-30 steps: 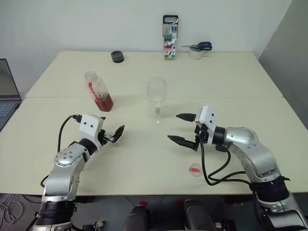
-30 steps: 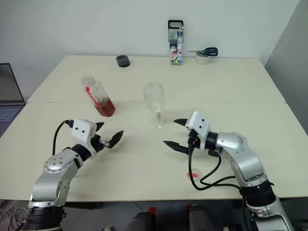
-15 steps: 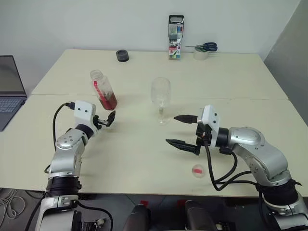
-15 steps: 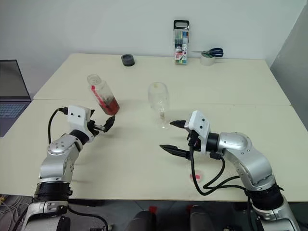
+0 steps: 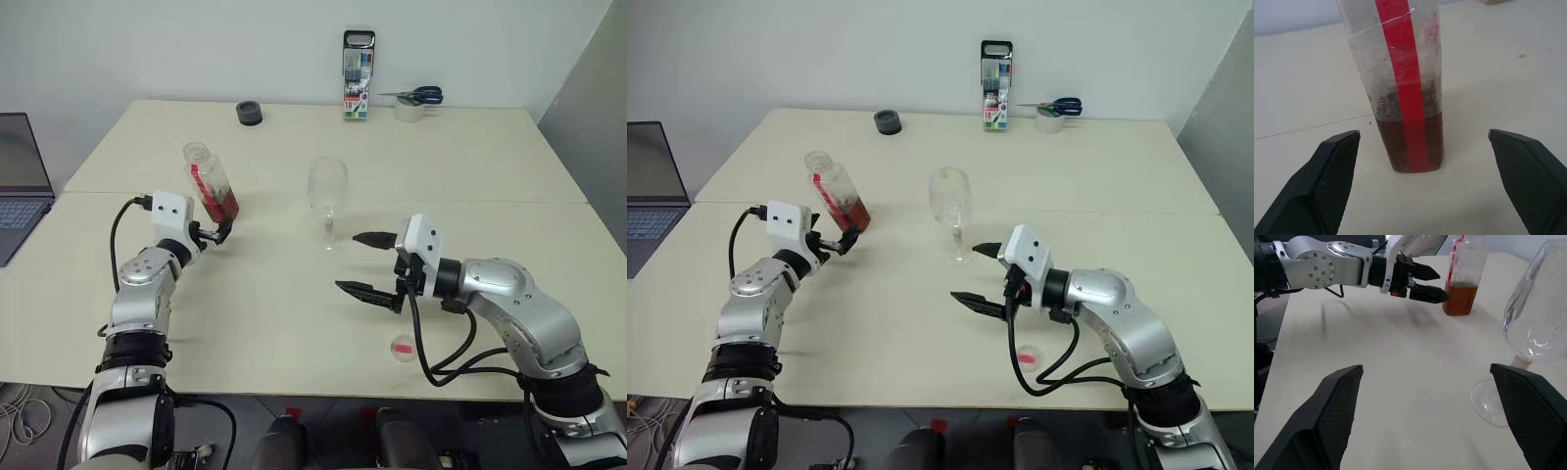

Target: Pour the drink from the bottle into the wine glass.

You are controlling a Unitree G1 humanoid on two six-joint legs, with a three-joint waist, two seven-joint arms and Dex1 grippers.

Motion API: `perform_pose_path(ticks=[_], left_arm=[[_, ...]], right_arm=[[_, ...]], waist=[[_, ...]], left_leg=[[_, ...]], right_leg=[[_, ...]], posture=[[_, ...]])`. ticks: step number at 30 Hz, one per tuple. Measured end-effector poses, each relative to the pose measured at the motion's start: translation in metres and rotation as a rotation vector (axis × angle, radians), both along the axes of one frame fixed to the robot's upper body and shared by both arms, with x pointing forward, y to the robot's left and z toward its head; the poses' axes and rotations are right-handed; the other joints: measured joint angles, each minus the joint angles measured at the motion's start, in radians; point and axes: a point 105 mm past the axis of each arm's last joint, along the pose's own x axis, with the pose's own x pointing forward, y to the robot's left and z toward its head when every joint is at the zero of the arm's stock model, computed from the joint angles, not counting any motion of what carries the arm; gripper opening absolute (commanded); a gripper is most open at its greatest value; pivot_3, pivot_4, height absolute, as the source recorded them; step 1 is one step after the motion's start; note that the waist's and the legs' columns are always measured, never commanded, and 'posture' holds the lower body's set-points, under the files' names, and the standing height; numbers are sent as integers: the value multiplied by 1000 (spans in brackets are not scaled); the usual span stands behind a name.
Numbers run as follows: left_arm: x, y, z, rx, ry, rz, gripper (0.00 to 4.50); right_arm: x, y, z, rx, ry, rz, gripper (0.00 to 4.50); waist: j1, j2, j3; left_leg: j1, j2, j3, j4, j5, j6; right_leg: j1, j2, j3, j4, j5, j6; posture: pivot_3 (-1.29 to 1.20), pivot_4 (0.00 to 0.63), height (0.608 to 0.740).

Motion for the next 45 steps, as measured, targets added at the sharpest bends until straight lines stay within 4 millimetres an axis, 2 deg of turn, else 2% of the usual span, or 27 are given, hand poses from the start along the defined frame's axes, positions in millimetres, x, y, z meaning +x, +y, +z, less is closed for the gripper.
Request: perform_pose_path(ticks=[10,22,23,26,30,32,39,45], left_arm=[[17,8,15,-20,-14,13,4500],[34,2,21,-46,1,-24,4500],[36,2,23,-46,-4,-24,4106],[38,1,24,-45,-1,-20,3383],[38,4,17,-47,21,-9,2073],[38,3,18,-43,21,-10,1685],[39,-3,20,18,17,-42,1661],[38,-28,36,176,-57,-154,1661]], right_arm=[[0,5,6,10,-18,14,4451],[0,10,8,19,-23,25,4451],[0,10,8,18,-23,25,4500],[0,10,8,18,-23,24,4500],[0,10,8,18,-24,22,4500],[0,10,8,18,-24,20,4500],[6,7,11,26,-51,-30,4500],[15,-5,27,84,-97,-137,4500]], waist=[[-1,0,0],[-6,0,0],[-8,0,0],[-12,0,0],[-18,0,0],[-19,0,0],[-19,0,0],[-19,0,0]], left_leg=[[-1,0,-1,0,1,-2],[-1,-1,0,0,1,-2],[-1,-1,0,0,1,-2],[-1,-1,0,0,1,-2],[-1,-1,-1,0,1,-2],[-1,-1,-1,0,1,-2],[-1,-1,-1,0,1,-2],[-3,-1,-2,0,2,-3]], right_leg=[[0,0,0,0,0,0],[0,0,-1,0,0,0],[-1,0,-1,0,0,0],[-1,0,-1,0,0,0],[-1,0,-1,0,0,0],[-1,0,-1,0,0,0],[-1,0,-1,1,0,0],[-2,0,-1,0,0,0]], posture=[[0,150,740],[0,150,740],[0,150,740],[0,150,740],[0,150,740],[0,150,740],[0,150,740],[0,150,740]])
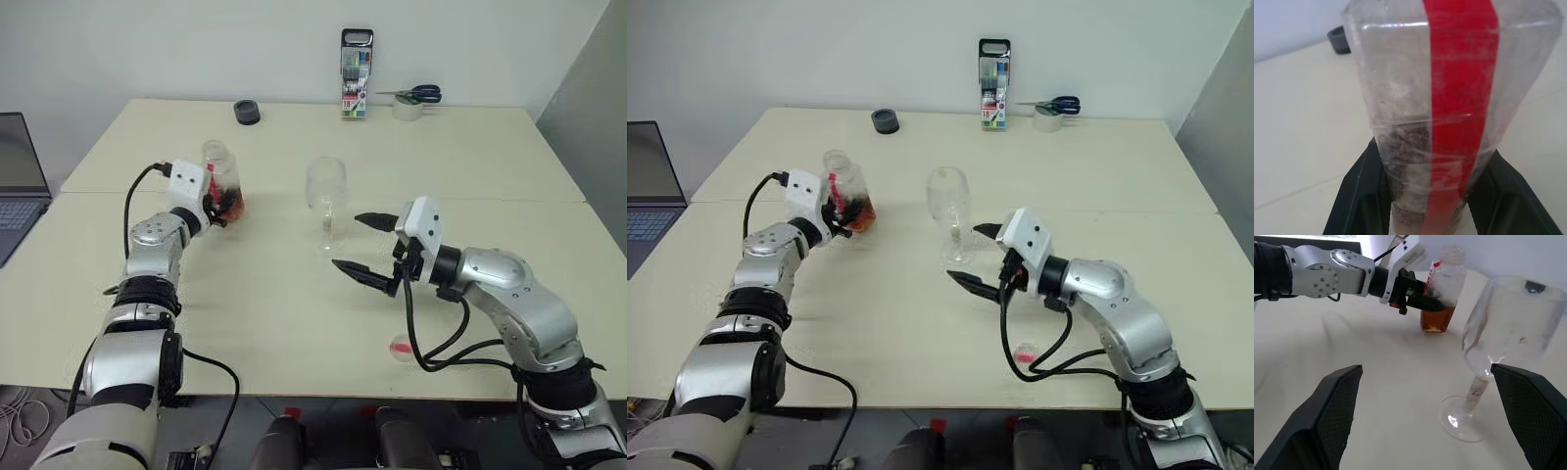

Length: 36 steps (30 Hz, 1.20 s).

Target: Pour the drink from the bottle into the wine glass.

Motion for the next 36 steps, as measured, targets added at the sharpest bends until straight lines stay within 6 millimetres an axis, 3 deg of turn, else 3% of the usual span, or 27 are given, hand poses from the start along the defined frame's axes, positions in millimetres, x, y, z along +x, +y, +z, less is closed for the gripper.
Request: perform_pose_path(ticks=[6,16,26,32,36], left_arm=[[-8,-32,45,247,-213,-148,1661],[-12,-65,81,540,-468,-222,1661],[-11,-77,77,702,-569,-231,1661],[-9,-75,89,775,-641,-198,1661],[-7,-73,87,799,-649,-181,1661]], right_arm=[[12,-21,22,69,-89,-141,4500],[12,-22,28,79,-34,-122,4500],[8,-21,26,81,11,-94,4500],[3,-35,35,60,-18,-65,4500],[0,-39,38,46,-20,-45,4500]], waist=[[1,0,0],[-1,0,0],[-1,0,0],[-1,0,0],[-1,0,0]], left_leg=[[0,0,1,0,0,0],[0,-1,3,0,0,0],[0,-1,3,0,-1,1],[0,-1,4,0,-1,1],[0,-1,4,0,-2,4]], right_leg=[[0,0,1,0,0,0],[0,0,0,0,0,0],[0,0,0,0,0,0],[0,0,0,0,0,0],[0,0,0,0,0,0]], posture=[[0,150,740],[0,150,740],[0,150,740],[0,150,740],[0,150,740]])
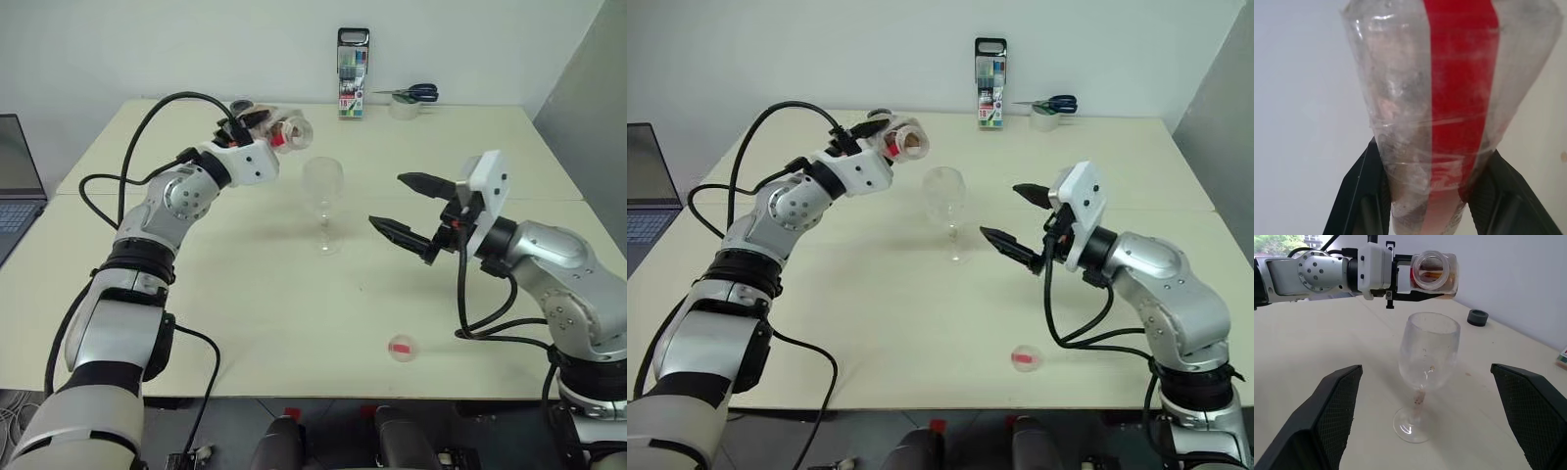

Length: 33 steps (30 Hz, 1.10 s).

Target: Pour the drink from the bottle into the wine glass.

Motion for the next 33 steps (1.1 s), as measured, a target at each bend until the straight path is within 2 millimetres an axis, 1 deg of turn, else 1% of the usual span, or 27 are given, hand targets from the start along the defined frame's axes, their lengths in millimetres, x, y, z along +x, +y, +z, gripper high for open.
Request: perform_pose_path(ticks=[5,12,16,22,26,30,33], left_arm=[[4,1,-6,41,-6,29,1661],[4,-8,3,89,-75,14,1661],[4,-11,2,128,-97,6,1661],[5,-11,7,149,-121,17,1661],[6,-10,13,160,-145,25,1661],[6,-5,16,166,-156,42,1661],[7,-1,14,180,-153,54,1661]], right_arm=[[0,-1,0,-12,-1,-6,4500],[1,1,-2,-13,7,-10,4500],[0,3,-3,-14,10,-3,4500],[0,5,-3,2,11,2,4500],[-1,9,-9,8,28,12,4500],[-2,12,-11,13,30,18,4500],[-2,13,-11,12,27,18,4500]], waist=[[0,0,0],[0,0,0],[0,0,0],[0,0,0],[0,0,0],[0,0,0],[0,0,0]], left_leg=[[0,0,0,0,0,0],[0,0,0,0,0,0],[0,0,0,0,0,0],[0,0,0,0,0,0],[0,0,0,0,0,0],[0,0,0,0,0,0],[0,0,0,0,1,-2]], right_leg=[[0,0,0,0,0,0],[0,0,0,0,0,0],[0,0,0,0,0,0],[0,0,0,0,0,0],[0,0,0,0,0,0],[0,0,0,0,0,0],[0,0,0,0,0,0]], posture=[[0,150,740],[0,150,740],[0,150,740],[0,150,740],[0,150,740],[0,150,740],[0,150,740]])
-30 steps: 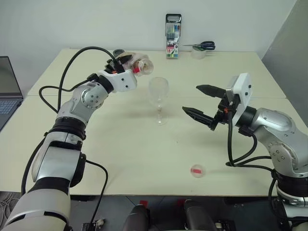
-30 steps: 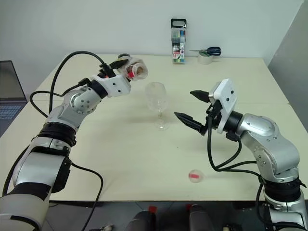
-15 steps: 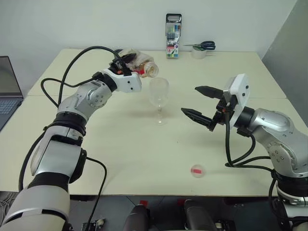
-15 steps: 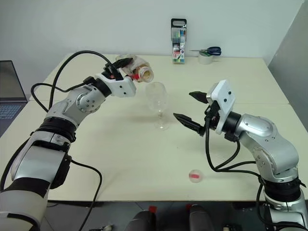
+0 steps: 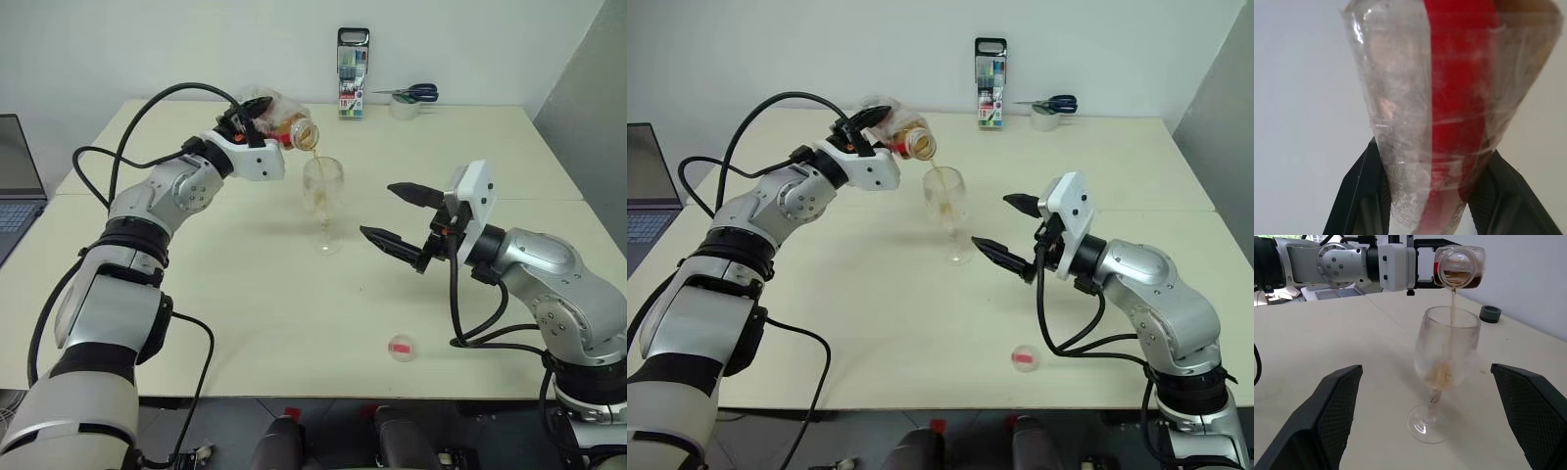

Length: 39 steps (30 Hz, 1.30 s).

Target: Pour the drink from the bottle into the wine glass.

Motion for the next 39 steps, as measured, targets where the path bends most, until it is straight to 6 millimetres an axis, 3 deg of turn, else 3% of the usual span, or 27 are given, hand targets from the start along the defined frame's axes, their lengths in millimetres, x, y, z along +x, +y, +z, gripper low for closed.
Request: perform_pose_path(ticks=[10,39], left_arm=[[-2,-4,13,21,-47,-18,1661],[-1,-2,17,60,-68,-4,1661]], right_arm=[[1,3,-2,3,-15,-12,4500],[0,15,-10,92,-14,-82,4500]], waist=[[0,0,0],[-1,0,0]], left_leg=[[0,0,0,0,0,-1],[0,0,0,0,1,-1]], right_leg=[[0,0,0,0,0,0],[0,0,0,1,0,0]], posture=[[0,150,740],[0,150,740]])
